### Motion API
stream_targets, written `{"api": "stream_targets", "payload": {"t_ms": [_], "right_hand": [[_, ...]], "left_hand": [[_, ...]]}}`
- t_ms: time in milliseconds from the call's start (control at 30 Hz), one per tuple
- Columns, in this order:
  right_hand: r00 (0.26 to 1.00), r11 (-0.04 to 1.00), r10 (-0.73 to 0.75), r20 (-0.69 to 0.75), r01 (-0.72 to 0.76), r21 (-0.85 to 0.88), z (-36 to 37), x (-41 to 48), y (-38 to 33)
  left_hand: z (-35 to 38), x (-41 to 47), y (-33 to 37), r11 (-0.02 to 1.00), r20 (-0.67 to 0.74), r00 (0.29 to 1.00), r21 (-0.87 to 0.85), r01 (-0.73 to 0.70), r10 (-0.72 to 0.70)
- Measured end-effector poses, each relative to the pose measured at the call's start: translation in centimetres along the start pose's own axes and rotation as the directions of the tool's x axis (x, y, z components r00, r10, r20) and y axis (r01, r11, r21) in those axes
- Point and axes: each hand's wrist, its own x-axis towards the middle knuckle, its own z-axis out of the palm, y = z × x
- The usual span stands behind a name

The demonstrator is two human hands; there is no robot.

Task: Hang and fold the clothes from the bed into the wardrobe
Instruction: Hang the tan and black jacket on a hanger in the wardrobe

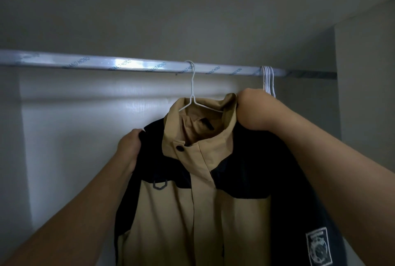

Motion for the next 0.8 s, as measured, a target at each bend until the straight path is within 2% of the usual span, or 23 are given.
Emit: {"api": "stream_targets", "payload": {"t_ms": [67, 167, 333, 400, 500, 567, 600, 633, 700, 733, 800], "right_hand": [[1.000, 0.999, 0.016, -0.008, -0.016, 0.039, 0.8, 1.0, -1.2], [1.000, 0.994, 0.011, 0.017, -0.013, 0.111, 1.8, 1.7, -1.5], [1.000, 0.991, 0.020, -0.011, -0.019, 0.135, 2.0, 1.2, 1.3], [0.999, 0.983, 0.046, -0.010, -0.044, 0.178, 2.0, 1.0, 2.6], [0.999, 0.973, 0.051, 0.003, -0.050, 0.225, 2.6, 0.8, 3.8], [1.000, 0.971, 0.027, -0.009, -0.024, 0.236, 2.7, 0.8, 4.1], [1.000, 0.969, 0.020, -0.020, -0.014, 0.248, 2.7, 0.8, 4.1], [0.999, 0.965, 0.015, -0.029, -0.006, 0.261, 2.6, 0.7, 4.1], [0.999, 0.957, 0.013, -0.033, -0.003, 0.292, 2.8, 0.4, 4.0], [1.000, 0.948, 0.017, -0.023, -0.008, 0.317, 2.9, 0.2, 3.9], [0.999, 0.920, 0.046, -0.003, -0.042, 0.389, 2.8, -0.1, 3.6]], "left_hand": [[0.2, -0.2, -0.1, 0.999, 0.024, 0.999, 0.021, -0.025, 0.024], [-0.1, -0.3, -0.4, 0.999, 0.049, 0.999, -0.027, 0.024, -0.022], [-2.0, 0.6, -0.8, 0.998, 0.043, 0.999, -0.057, -0.018, 0.020], [-3.4, 0.9, -2.0, 0.998, 0.021, 1.000, -0.056, 0.003, -0.002], [-4.0, 0.9, -3.4, 0.994, 0.042, 0.999, 0.106, 0.019, -0.024], [-3.1, 1.2, -2.8, 0.923, 0.020, 0.997, 0.376, -0.080, 0.078], [-2.4, 1.2, -2.0, 0.846, -0.003, 0.981, 0.507, -0.167, 0.196], [-1.5, 0.8, -0.9, 0.774, -0.029, 0.942, 0.579, -0.257, 0.334], [0.3, -0.8, 1.4, 0.692, -0.021, 0.834, 0.570, -0.443, 0.552], [1.4, -1.5, 2.5, 0.642, 0.048, 0.790, 0.554, -0.530, 0.611], [3.9, -2.8, 4.3, 0.551, 0.278, 0.788, 0.588, -0.592, 0.549]]}}
